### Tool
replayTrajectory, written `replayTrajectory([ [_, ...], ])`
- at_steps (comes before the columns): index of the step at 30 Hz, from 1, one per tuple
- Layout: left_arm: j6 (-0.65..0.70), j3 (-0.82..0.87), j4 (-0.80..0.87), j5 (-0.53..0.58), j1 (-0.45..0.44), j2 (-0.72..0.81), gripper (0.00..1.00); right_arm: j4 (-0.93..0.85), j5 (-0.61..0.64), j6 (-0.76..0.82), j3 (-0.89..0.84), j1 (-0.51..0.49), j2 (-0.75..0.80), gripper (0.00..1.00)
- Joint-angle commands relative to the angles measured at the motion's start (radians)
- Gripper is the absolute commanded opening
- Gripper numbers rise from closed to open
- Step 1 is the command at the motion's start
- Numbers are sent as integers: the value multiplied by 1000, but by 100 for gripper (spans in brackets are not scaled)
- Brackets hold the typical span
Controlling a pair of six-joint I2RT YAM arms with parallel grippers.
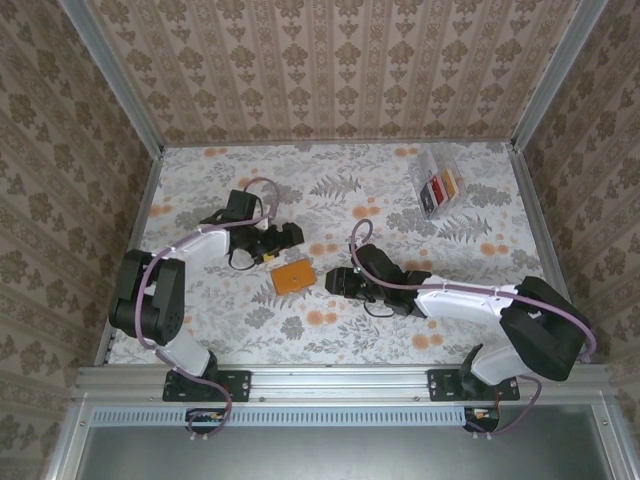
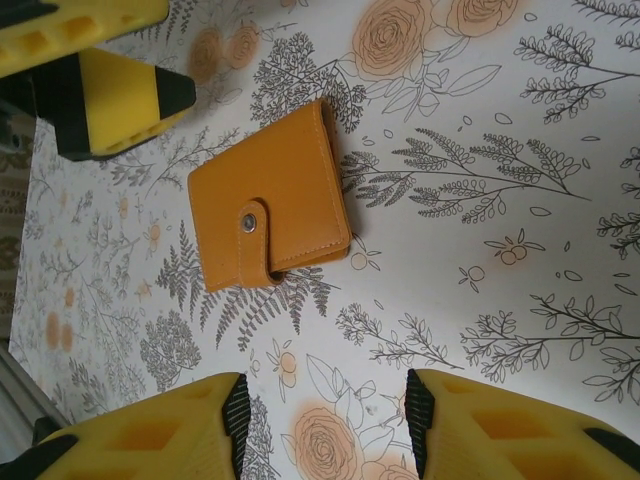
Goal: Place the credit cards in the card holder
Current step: Rotate the storage box at the center of the table.
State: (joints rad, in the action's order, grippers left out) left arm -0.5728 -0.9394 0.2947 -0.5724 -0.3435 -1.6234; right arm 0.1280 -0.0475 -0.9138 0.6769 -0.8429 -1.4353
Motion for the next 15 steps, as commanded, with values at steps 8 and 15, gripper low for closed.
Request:
replayTrajectory([
  [8,69,67,116,2,-54,11,92,43,25,-36,23,-7,-36,48],
  [15,52,79,138,22,-99,26,87,46,8,-33,19,-6,-43,48],
])
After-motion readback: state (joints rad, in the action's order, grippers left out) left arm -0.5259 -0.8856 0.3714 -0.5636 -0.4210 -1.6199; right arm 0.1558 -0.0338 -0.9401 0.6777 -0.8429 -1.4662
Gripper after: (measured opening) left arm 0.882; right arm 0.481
